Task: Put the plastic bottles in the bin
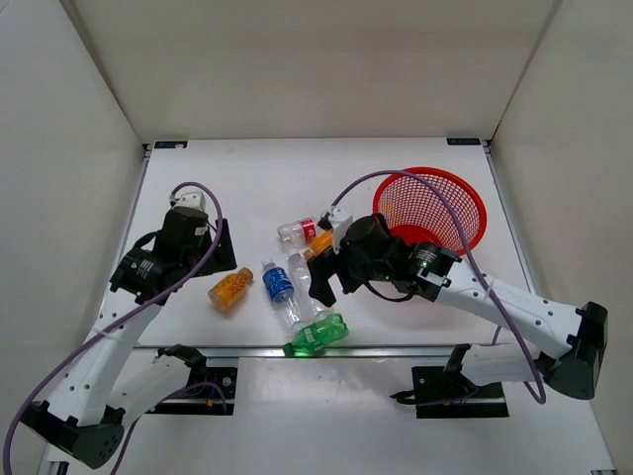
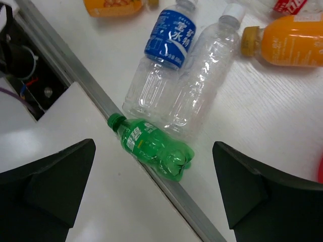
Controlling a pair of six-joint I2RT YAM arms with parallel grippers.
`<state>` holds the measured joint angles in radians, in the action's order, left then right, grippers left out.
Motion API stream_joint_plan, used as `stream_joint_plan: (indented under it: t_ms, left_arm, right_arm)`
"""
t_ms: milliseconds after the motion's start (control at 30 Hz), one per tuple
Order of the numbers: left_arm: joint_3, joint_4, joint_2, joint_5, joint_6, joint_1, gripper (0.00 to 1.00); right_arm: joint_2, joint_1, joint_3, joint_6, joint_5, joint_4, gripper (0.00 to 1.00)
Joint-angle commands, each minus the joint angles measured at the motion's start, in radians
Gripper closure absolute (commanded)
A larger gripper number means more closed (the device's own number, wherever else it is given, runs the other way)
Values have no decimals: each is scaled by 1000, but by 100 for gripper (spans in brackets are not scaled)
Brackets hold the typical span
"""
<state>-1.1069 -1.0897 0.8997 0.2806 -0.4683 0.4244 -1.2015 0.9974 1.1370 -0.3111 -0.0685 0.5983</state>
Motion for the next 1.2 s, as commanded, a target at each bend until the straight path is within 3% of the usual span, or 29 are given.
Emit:
stream_joint_plan:
  t_ms: [0,133,200,500,767,933,1167]
  left_arm:
    - [-13,-9,-15,-4,2,0,1]
    - [13,-19,-22,-14,0,14,1]
    - [41,-30,-39,-11,-12,17,1]
    - [111,-44,-73,-29,-1,11,1]
    - [168,-13,-97,-104,-18,10,1]
    - [173,-21,-100,-100,-29,19,1]
    - [168,-44,-113,-90,-41,11,1]
  right_arm:
    - [-12,76,36,96,48,34,1]
    - [-53,180,26,142,68,32,1]
    - [-122,213,26,113,183,44,1]
    - [-340,190,64,32,279,-43,1]
    - [-337,49,-91,-59,107,-287,26]
    - [-380,29,-125,-51,102,-367,27]
    - [-451,33,-172,-106,227,-451,35]
